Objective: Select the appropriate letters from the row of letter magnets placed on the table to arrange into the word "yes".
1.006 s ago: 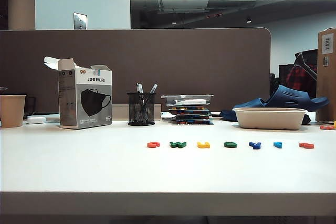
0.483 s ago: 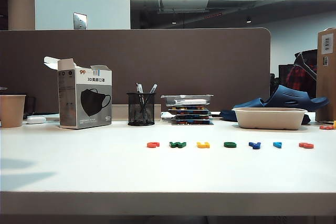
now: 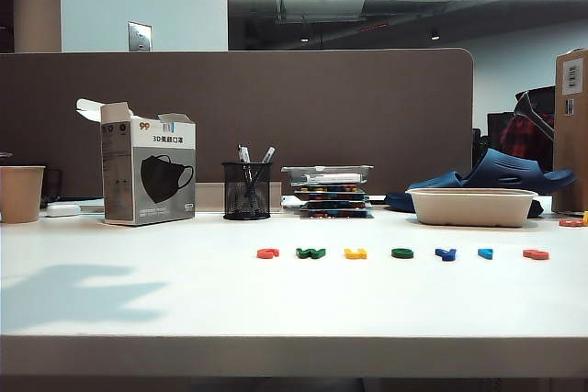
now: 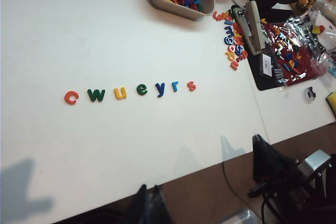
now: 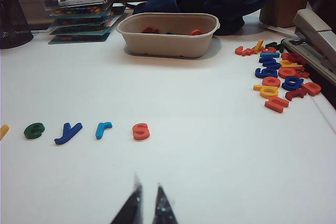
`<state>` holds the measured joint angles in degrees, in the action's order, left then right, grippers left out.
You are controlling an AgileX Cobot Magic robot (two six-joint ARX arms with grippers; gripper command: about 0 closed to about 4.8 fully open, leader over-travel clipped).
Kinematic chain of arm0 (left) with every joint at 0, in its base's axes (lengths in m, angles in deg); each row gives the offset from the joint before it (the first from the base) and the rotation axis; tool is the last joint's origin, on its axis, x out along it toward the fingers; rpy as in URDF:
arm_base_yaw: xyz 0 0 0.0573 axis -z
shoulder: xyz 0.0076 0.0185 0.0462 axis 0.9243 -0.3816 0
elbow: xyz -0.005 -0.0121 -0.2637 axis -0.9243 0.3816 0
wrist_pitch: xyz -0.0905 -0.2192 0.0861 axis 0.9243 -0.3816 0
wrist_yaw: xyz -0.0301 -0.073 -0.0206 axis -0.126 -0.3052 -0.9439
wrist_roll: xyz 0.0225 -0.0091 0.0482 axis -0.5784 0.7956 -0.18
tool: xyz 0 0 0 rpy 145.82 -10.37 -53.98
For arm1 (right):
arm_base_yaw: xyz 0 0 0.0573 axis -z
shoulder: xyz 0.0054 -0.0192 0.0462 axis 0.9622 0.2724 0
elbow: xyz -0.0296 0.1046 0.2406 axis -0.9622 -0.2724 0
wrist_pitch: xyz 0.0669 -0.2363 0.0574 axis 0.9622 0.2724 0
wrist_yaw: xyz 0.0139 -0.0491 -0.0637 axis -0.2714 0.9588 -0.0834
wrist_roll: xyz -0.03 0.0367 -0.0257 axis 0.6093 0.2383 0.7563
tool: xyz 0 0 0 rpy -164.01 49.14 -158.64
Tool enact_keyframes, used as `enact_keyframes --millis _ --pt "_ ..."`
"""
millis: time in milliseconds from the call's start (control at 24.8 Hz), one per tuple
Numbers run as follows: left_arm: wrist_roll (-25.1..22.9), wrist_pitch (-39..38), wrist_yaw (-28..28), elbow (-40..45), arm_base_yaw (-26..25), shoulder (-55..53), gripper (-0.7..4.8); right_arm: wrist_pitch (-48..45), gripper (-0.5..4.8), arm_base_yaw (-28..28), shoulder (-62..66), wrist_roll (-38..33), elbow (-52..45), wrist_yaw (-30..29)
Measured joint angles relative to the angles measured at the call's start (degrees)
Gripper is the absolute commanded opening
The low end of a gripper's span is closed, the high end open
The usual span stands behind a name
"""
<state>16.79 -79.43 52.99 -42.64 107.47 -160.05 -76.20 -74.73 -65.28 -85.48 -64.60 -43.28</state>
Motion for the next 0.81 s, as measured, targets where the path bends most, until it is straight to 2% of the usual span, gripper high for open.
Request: enact_keyframes --millis 322,805 --pt "1.0 2.1 11.1 0.0 8.0 -1.9 -0.05 0.0 0.31 0.0 0.0 0.0 0.0 0.0" --pt "3.5 -1.2 11.1 0.0 8.9 -2.7 -0.05 0.0 0.31 0.0 0.0 0.0 0.0 0.0"
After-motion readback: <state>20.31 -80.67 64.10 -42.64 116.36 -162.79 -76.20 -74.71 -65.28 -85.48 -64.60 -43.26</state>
